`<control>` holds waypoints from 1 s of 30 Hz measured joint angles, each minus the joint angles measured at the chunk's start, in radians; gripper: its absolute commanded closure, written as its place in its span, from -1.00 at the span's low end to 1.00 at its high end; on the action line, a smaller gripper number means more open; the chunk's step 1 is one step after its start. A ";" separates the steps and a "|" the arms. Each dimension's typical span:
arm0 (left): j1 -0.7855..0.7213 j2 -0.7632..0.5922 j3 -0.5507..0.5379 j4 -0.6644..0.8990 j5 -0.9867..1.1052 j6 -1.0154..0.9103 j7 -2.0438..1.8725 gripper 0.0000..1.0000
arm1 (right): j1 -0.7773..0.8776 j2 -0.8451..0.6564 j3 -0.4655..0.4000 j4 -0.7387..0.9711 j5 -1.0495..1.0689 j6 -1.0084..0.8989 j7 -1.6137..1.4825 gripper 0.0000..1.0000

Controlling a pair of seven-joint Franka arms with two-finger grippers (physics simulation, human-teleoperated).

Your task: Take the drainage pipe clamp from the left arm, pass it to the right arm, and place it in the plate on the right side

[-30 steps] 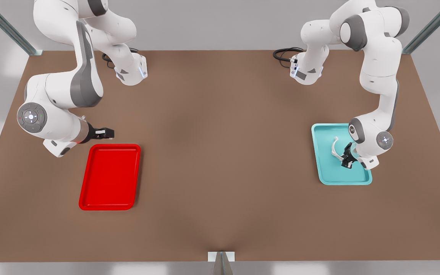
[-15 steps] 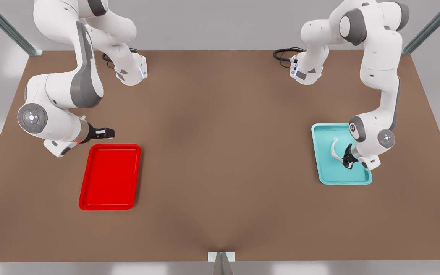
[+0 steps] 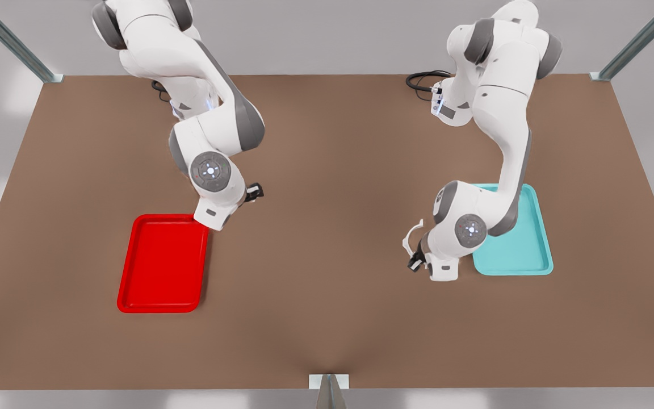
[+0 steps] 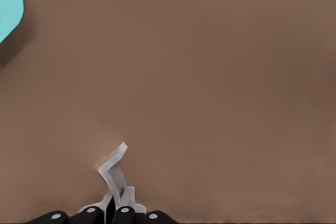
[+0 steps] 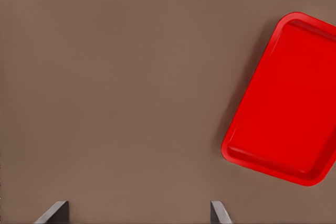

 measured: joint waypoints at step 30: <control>-0.199 0.297 -0.113 0.455 -0.004 -0.075 -0.836 0.57 | 0.207 0.182 0.001 -0.098 0.043 0.576 0.517 -1.00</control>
